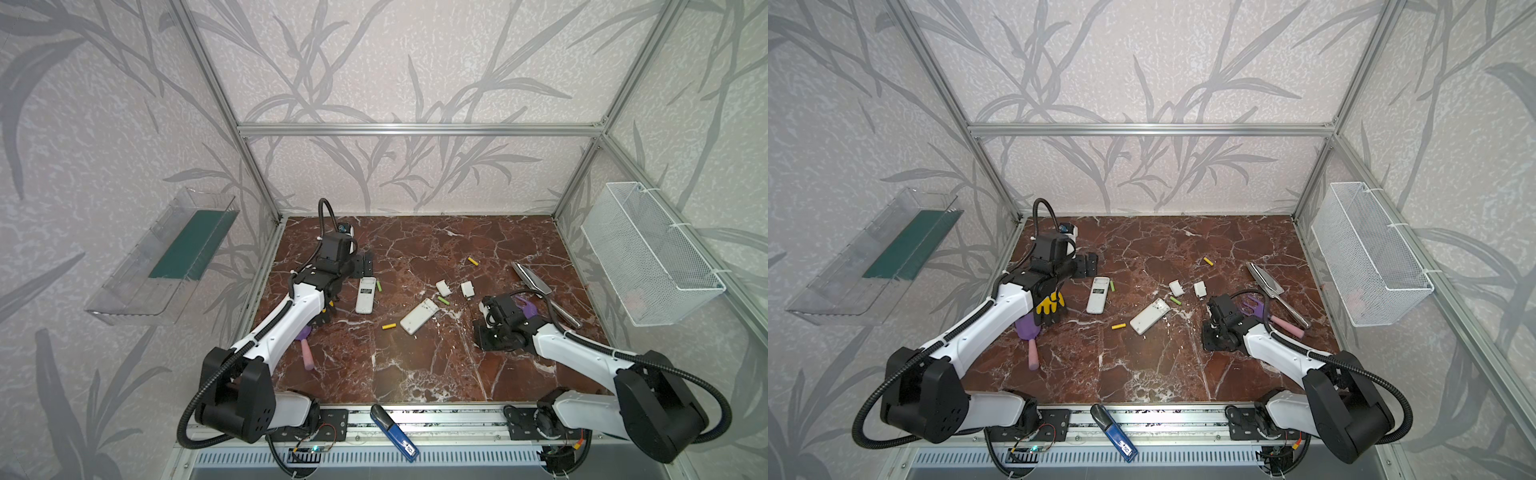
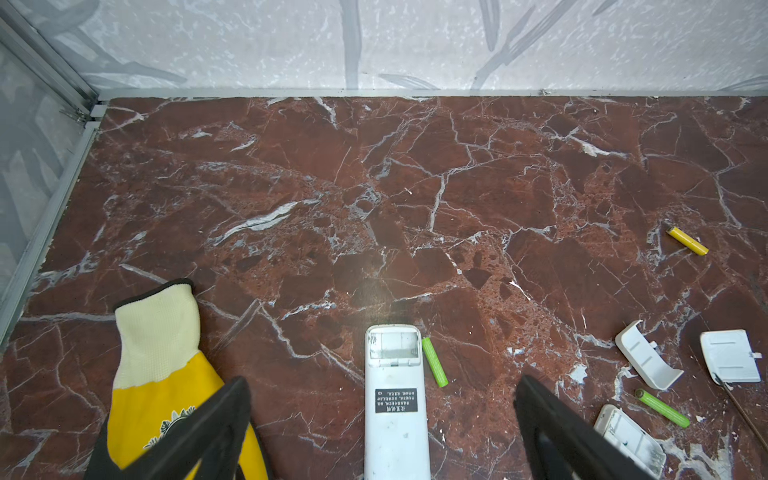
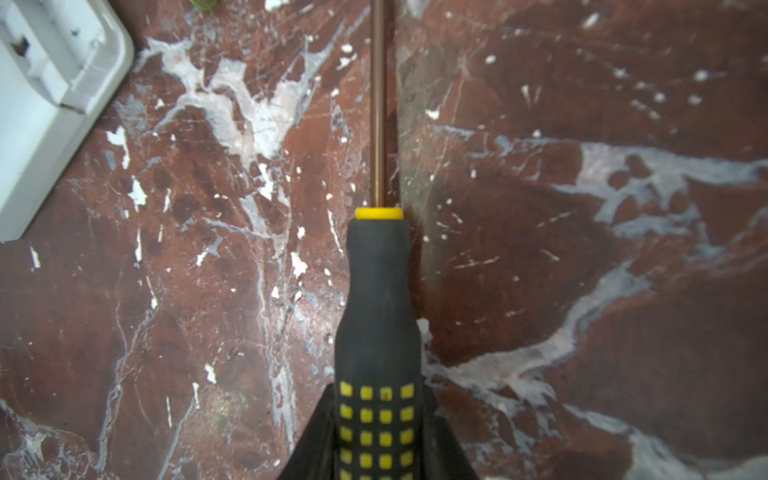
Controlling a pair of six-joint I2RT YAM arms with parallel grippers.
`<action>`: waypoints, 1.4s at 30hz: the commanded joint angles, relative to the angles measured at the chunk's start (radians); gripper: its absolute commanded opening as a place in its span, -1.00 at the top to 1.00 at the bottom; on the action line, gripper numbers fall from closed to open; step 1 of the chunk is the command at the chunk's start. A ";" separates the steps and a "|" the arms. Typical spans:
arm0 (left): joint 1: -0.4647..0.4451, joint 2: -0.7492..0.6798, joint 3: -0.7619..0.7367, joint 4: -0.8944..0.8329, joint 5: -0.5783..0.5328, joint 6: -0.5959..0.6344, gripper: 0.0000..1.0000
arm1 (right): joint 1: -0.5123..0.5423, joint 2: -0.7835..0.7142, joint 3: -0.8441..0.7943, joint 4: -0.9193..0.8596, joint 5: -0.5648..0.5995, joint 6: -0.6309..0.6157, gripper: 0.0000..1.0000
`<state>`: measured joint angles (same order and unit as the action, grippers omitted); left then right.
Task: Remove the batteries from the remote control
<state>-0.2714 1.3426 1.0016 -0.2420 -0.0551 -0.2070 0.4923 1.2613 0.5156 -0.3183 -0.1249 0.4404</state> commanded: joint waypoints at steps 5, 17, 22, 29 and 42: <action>0.020 -0.064 -0.066 0.049 -0.001 -0.035 -0.99 | 0.009 0.041 -0.023 0.036 -0.012 0.029 0.80; 0.032 -0.142 -0.163 0.055 -0.013 -0.025 -0.99 | 0.009 0.120 0.014 0.007 0.005 0.040 0.29; 0.037 -0.167 -0.183 0.052 -0.012 -0.021 -0.99 | 0.009 0.079 0.025 0.004 0.005 0.031 0.00; 0.038 -0.210 -0.222 0.038 -0.043 -0.008 -0.98 | 0.005 -0.079 0.091 -0.043 0.075 -0.021 -0.99; 0.042 -0.196 -0.433 0.339 -0.184 0.097 -0.99 | -0.284 -0.194 0.107 0.173 0.261 -0.325 -0.98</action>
<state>-0.2344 1.1400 0.6186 -0.0643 -0.2008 -0.1467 0.2600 1.0664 0.6518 -0.2615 0.0799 0.2291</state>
